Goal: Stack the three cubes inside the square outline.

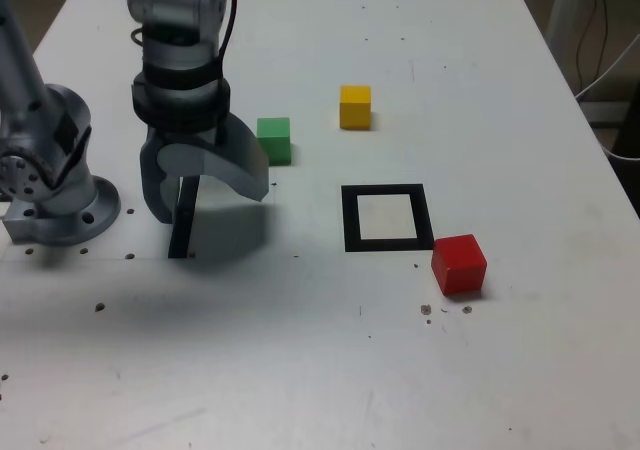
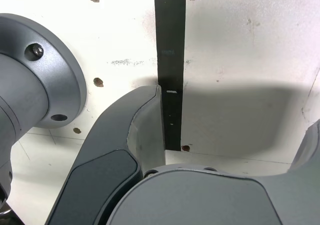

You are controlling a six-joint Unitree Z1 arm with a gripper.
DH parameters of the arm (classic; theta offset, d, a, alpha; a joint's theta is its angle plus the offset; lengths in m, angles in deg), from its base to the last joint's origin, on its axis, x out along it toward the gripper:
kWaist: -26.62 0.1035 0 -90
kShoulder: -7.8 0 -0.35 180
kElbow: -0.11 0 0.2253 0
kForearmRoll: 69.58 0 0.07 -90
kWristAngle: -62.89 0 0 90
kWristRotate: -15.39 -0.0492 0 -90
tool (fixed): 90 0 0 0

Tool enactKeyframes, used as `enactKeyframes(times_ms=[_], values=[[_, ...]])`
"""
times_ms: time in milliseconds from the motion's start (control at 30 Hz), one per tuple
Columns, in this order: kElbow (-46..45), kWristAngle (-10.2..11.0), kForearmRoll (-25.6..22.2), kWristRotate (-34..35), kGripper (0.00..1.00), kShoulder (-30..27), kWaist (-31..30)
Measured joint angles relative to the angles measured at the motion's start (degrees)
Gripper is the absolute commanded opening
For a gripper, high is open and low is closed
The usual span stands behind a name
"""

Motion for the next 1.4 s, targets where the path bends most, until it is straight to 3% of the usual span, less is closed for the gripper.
enactKeyframes(times_ms=[500,900,1067,1267,1400], values=[[2.3,0.1,1.3,3.2,0.99,-0.6,-1.4],[22.9,3.2,-12.1,9.4,0.99,-0.1,-5.5],[32.0,4.2,-18.2,10.6,0.99,5.5,-6.4],[42.8,8.2,-23.3,11.8,0.99,11.6,-8.5],[50.2,7.1,-25.6,11.2,0.99,16.1,-8.6]])
